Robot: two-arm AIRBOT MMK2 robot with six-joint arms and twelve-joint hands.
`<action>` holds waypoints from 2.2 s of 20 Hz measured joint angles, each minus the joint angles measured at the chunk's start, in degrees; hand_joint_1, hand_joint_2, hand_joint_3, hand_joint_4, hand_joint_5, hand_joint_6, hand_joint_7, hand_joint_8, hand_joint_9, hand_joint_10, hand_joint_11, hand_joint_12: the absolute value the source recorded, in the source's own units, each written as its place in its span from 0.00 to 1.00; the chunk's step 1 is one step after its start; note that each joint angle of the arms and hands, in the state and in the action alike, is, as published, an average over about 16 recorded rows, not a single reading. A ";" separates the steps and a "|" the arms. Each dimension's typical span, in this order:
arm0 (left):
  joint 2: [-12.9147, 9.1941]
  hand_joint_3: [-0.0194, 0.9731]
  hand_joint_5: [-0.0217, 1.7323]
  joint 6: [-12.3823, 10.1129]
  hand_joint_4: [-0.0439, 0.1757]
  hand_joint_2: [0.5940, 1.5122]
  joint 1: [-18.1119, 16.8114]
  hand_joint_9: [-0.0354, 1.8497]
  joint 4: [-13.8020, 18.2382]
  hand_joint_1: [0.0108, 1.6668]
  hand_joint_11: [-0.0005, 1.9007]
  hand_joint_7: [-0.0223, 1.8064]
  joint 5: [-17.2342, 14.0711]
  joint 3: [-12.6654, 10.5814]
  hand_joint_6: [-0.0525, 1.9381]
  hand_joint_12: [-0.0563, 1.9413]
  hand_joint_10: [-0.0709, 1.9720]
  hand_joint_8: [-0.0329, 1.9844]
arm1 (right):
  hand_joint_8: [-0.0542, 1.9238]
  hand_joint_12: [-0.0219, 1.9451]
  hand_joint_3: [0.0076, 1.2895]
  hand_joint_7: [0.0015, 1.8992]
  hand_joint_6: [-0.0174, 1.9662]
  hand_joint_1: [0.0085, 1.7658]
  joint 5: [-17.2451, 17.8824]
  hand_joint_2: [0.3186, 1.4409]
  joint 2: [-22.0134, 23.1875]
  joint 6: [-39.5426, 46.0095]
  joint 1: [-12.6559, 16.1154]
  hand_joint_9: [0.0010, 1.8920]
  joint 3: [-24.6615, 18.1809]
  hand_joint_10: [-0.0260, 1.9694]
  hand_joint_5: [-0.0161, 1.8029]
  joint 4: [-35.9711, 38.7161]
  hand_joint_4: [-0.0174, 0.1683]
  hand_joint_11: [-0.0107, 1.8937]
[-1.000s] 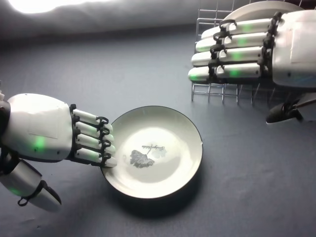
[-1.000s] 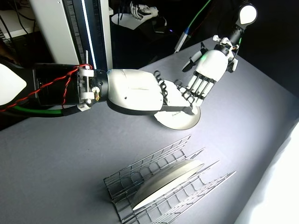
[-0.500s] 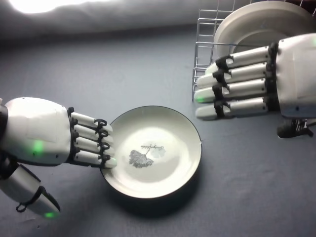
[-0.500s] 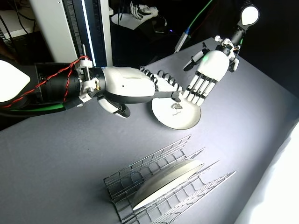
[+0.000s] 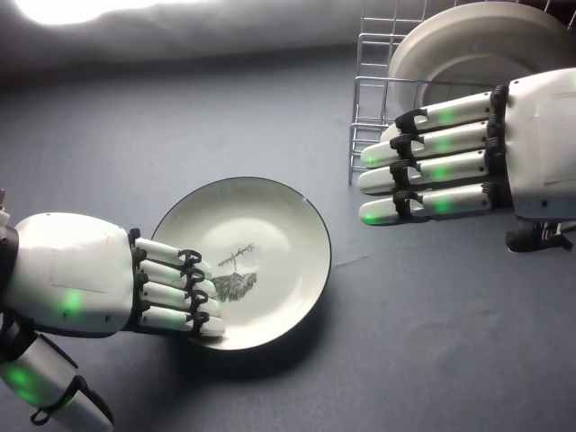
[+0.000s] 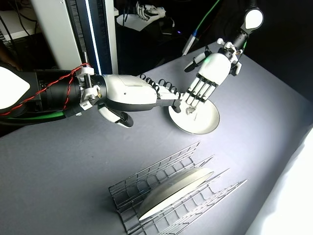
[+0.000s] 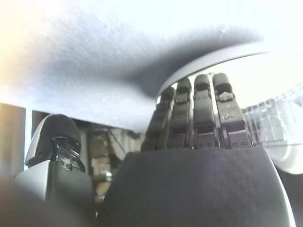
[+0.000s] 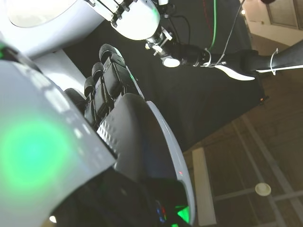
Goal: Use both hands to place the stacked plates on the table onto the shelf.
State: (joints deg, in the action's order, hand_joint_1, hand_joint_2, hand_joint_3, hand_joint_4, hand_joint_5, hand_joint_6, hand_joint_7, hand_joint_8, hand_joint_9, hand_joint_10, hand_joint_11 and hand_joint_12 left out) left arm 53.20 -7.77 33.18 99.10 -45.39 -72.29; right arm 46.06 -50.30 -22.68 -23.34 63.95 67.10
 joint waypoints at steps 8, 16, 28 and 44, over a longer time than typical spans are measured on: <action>-0.42 0.02 0.07 2.35 0.18 0.58 -1.70 0.07 -1.36 0.00 0.01 0.07 0.36 0.54 0.02 0.13 0.04 0.01 | 0.04 0.30 0.01 0.02 0.02 0.64 0.00 0.60 0.00 -0.33 -0.69 0.02 0.05 0.02 0.04 -0.08 0.12 0.01; -1.14 0.02 0.08 3.40 0.20 0.58 -4.58 0.06 2.23 0.00 0.01 0.07 1.69 0.50 0.03 0.10 0.04 0.02 | 0.04 0.26 0.01 0.02 0.02 0.62 0.11 0.61 0.00 -0.76 -1.24 0.02 0.11 0.02 0.04 -0.13 0.12 0.01; -1.33 0.02 0.07 2.57 0.19 0.57 -5.21 0.06 8.21 0.00 0.01 0.07 3.82 -0.43 0.02 0.09 0.04 0.02 | 0.04 0.19 0.01 0.02 0.02 0.62 0.74 0.61 0.02 -1.23 -1.64 0.01 0.12 0.02 0.04 -0.11 0.11 0.01; -0.67 0.02 0.05 3.02 0.17 0.56 -4.59 0.06 10.53 0.00 0.01 0.07 5.84 -0.97 0.01 0.08 0.04 0.02 | 0.04 0.13 0.01 0.02 0.02 0.59 1.90 0.62 0.53 -1.54 -2.58 0.01 -0.06 0.02 0.04 0.00 0.12 0.01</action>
State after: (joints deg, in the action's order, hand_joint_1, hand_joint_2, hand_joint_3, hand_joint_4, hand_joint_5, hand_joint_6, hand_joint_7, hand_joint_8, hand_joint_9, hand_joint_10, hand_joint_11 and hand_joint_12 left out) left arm 52.54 -4.76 28.60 109.64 -39.55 -73.26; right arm 47.96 -49.78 -24.22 -25.92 63.89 67.10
